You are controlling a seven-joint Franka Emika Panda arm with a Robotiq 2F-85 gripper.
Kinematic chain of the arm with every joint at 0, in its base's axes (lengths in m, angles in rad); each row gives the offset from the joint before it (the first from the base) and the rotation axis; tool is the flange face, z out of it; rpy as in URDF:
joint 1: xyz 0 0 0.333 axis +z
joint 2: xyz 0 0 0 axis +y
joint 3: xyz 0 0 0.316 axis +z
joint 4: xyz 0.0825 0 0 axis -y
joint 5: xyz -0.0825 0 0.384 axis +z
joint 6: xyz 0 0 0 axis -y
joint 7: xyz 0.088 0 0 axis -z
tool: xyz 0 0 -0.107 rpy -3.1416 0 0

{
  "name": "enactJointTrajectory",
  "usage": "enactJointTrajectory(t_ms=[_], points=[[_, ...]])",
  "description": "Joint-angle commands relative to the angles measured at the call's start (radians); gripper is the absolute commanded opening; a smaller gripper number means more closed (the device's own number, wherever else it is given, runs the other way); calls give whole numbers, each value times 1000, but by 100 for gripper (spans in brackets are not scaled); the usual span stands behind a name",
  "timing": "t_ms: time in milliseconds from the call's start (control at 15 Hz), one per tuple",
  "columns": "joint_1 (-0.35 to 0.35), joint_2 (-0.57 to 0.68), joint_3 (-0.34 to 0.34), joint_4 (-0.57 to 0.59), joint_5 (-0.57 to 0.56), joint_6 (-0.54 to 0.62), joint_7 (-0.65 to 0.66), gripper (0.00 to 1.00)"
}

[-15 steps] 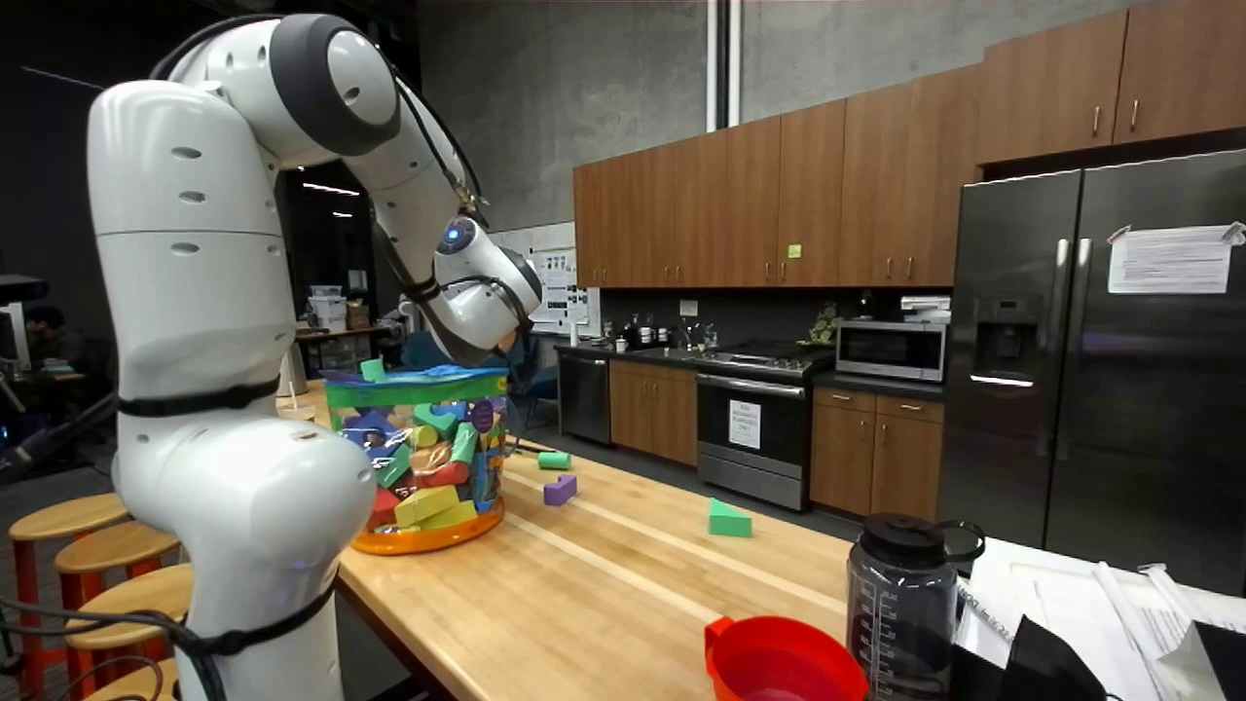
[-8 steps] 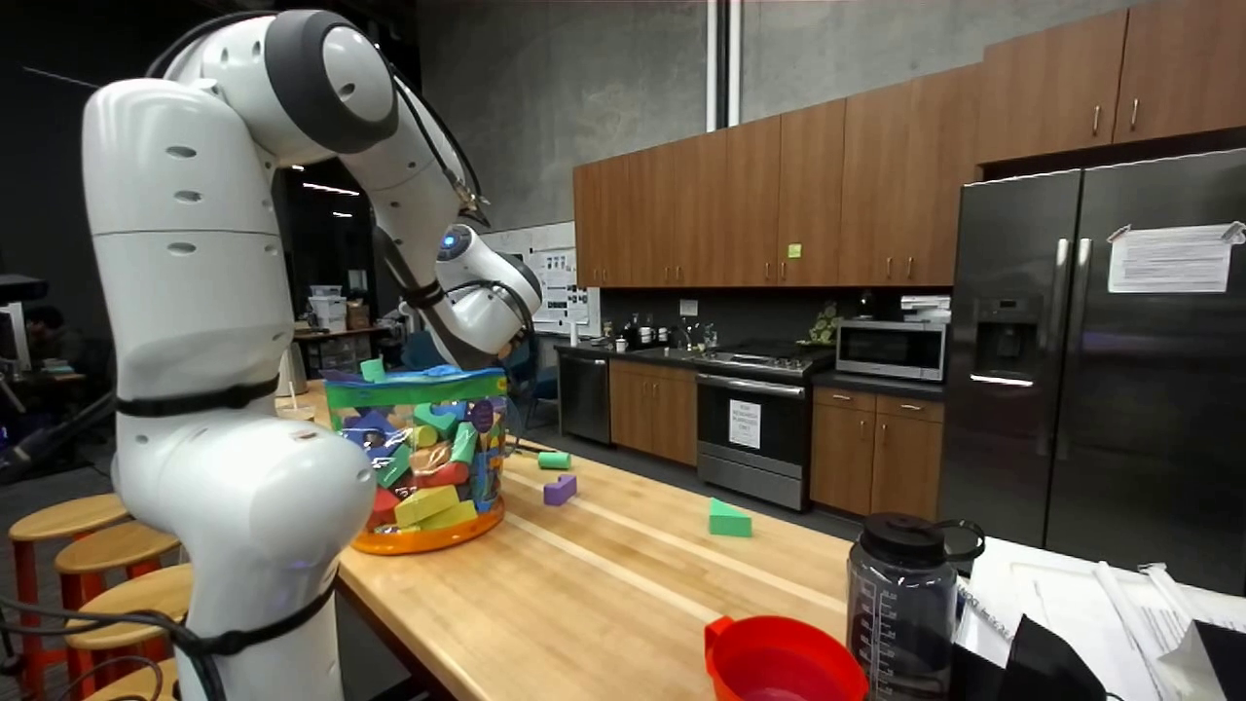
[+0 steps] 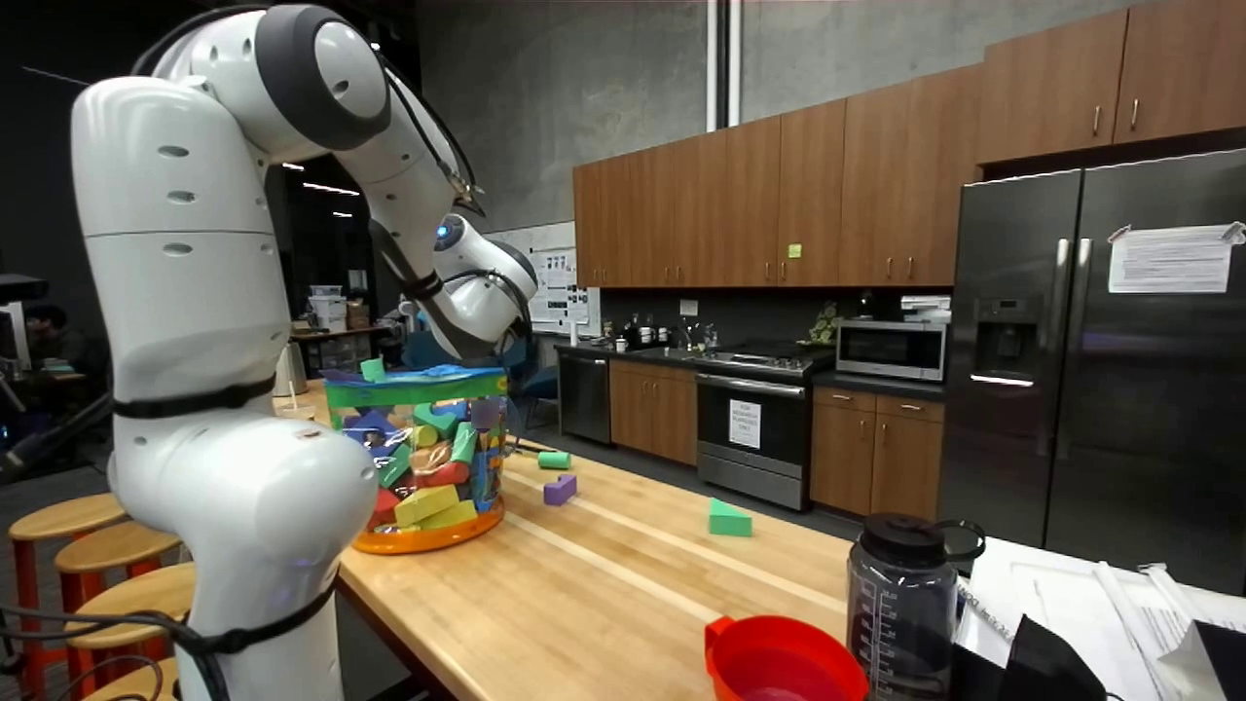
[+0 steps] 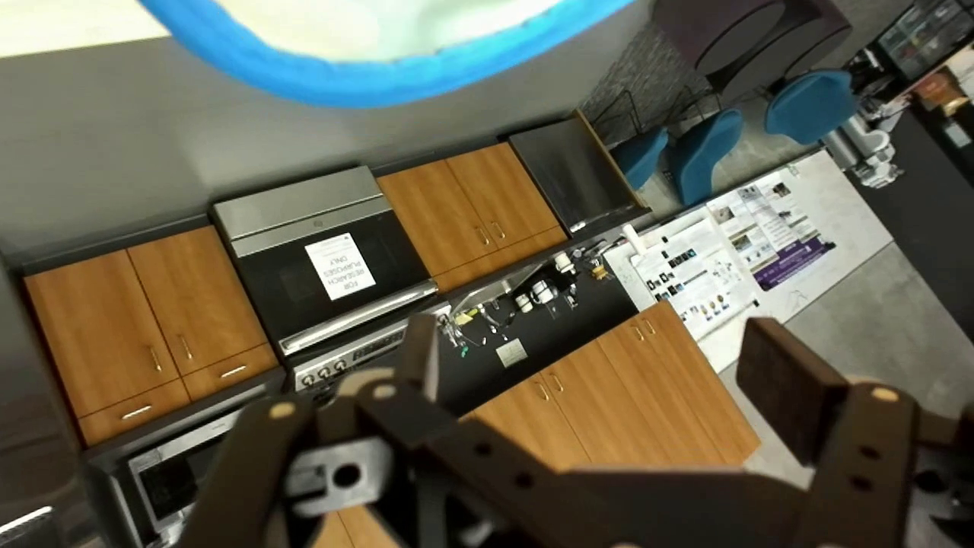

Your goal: Put the peach block in the bag

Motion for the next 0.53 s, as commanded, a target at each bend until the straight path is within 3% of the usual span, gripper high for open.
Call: enactJointTrajectory(t_ms=[0,267,467], points=[[-9,-47,-23,36,62,0,11,100],[-67,-52,-19,73,147,-62,-45,100],[-93,-41,-34,73,123,-150,-62,100]])
